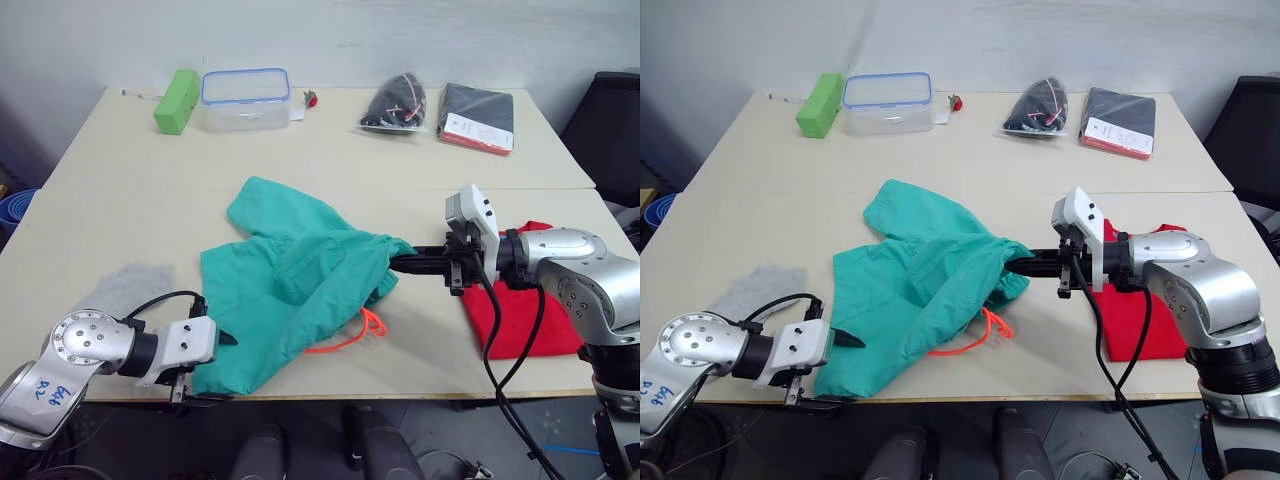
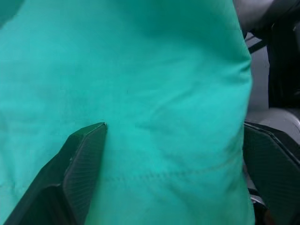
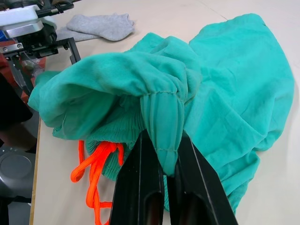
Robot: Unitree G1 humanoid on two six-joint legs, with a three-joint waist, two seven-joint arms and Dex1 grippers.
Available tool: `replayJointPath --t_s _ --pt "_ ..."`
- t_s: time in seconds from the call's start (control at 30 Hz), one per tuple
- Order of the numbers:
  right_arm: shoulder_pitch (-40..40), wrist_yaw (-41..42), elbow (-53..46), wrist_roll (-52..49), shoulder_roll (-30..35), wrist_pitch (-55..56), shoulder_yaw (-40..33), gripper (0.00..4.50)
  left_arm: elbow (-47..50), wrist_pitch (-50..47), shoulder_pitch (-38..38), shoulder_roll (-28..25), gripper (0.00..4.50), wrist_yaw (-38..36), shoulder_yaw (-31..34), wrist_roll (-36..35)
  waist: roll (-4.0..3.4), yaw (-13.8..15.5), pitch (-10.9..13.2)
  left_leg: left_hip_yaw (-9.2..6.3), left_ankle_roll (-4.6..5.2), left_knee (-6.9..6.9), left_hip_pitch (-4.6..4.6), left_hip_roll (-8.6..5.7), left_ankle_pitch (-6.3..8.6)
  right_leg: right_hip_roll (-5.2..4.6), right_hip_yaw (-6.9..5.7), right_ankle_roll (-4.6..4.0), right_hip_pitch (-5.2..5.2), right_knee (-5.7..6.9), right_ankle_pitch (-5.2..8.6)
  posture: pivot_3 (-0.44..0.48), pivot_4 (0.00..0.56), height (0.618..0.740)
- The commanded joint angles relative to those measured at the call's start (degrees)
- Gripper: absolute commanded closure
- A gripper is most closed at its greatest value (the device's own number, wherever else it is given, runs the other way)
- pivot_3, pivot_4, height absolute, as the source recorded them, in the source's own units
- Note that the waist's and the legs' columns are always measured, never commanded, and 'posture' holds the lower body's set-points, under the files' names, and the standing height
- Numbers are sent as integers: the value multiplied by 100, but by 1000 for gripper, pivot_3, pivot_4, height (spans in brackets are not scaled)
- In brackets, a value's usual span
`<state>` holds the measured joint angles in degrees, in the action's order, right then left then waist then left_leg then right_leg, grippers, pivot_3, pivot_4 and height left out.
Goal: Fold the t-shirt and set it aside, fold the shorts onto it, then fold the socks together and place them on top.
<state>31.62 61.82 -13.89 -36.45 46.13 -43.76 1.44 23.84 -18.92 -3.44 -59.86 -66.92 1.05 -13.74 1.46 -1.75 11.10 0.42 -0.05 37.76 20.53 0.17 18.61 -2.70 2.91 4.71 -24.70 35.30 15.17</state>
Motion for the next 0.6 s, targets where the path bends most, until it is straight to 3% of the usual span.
replayJointPath --t_s 0.03,0.23,0.27,0.37,0.6 --pt "23 33 -84 -71 4 69 -168 4500 184 0 -128 14 24 -64 62 -167 0 0 0 0 0 -4 0 0 0 0 0 0 0 -3 0 0 150 740" --pt "21 40 -104 -81 22 44 -165 4500 201 47 -145 43 24 141 84 -39 0 6 0 -1 0 -26 0 0 0 0 -2 1 -1 -22 0 0 150 740" --pt "17 44 -111 -84 26 41 -164 4500 177 70 -155 43 201 156 76 -21 0 3 0 -1 0 -30 0 0 0 0 -2 1 -2 -25 -1 0 150 740" --pt "11 54 -119 -85 37 41 -164 4500 110 167 -169 30 897 160 32 32 0 3 0 0 0 -41 0 0 0 0 -2 1 -5 -32 0 0 150 740" --pt "28 52 -128 -74 43 49 -168 4500 93 254 -251 50 3179 -18 -29 -88 0 3 0 0 0 -51 2 0 0 0 -4 -1 -10 -36 1 0 150 740"
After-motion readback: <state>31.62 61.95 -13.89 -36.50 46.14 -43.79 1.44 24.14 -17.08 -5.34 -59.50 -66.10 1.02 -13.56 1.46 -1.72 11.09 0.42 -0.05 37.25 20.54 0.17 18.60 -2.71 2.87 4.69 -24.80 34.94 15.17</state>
